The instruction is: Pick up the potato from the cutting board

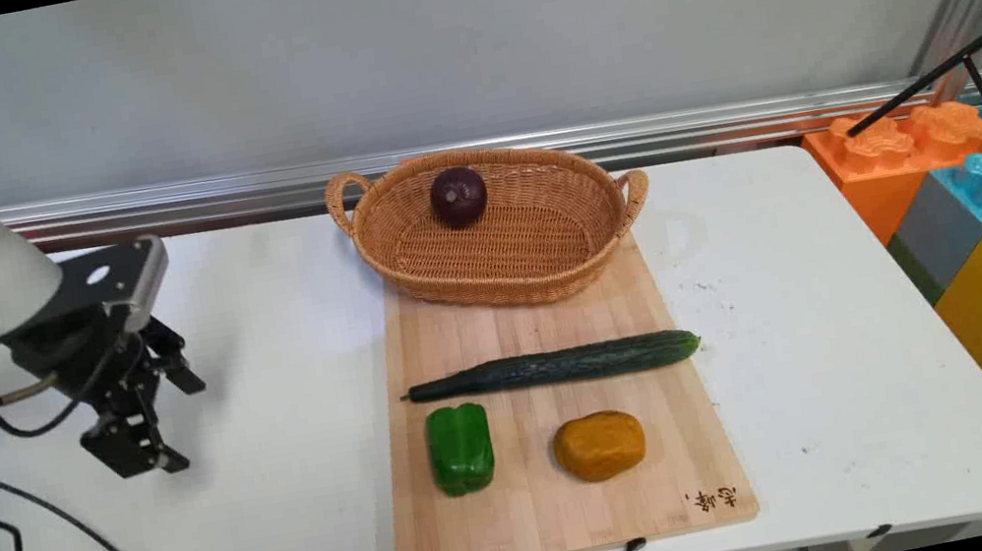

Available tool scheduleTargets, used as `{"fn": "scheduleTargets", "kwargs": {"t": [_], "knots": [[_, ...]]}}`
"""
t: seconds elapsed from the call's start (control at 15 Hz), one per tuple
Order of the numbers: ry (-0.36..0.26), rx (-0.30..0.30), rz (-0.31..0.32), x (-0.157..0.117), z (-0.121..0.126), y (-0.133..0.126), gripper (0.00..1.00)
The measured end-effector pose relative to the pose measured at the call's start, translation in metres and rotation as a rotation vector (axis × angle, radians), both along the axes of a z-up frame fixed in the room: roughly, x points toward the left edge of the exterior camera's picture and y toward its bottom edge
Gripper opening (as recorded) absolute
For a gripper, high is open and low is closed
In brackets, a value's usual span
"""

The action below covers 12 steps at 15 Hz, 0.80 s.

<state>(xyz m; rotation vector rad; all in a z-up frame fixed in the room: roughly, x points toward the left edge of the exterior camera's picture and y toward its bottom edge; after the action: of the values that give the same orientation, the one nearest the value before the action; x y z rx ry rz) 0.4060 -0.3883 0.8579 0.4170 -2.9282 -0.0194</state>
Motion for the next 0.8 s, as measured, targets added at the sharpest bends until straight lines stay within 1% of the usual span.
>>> {"fn": "scheduleTargets", "kwargs": {"t": [0.2,0.4,0.8], "knots": [[0.045,0.011,0.019,-0.002,-0.011,-0.003,1.0],[0.124,0.024,0.048,-0.018,-0.013,-0.007,1.0],[0.32,0.031,0.09,-0.081,0.009,-0.017,1.0]]}}
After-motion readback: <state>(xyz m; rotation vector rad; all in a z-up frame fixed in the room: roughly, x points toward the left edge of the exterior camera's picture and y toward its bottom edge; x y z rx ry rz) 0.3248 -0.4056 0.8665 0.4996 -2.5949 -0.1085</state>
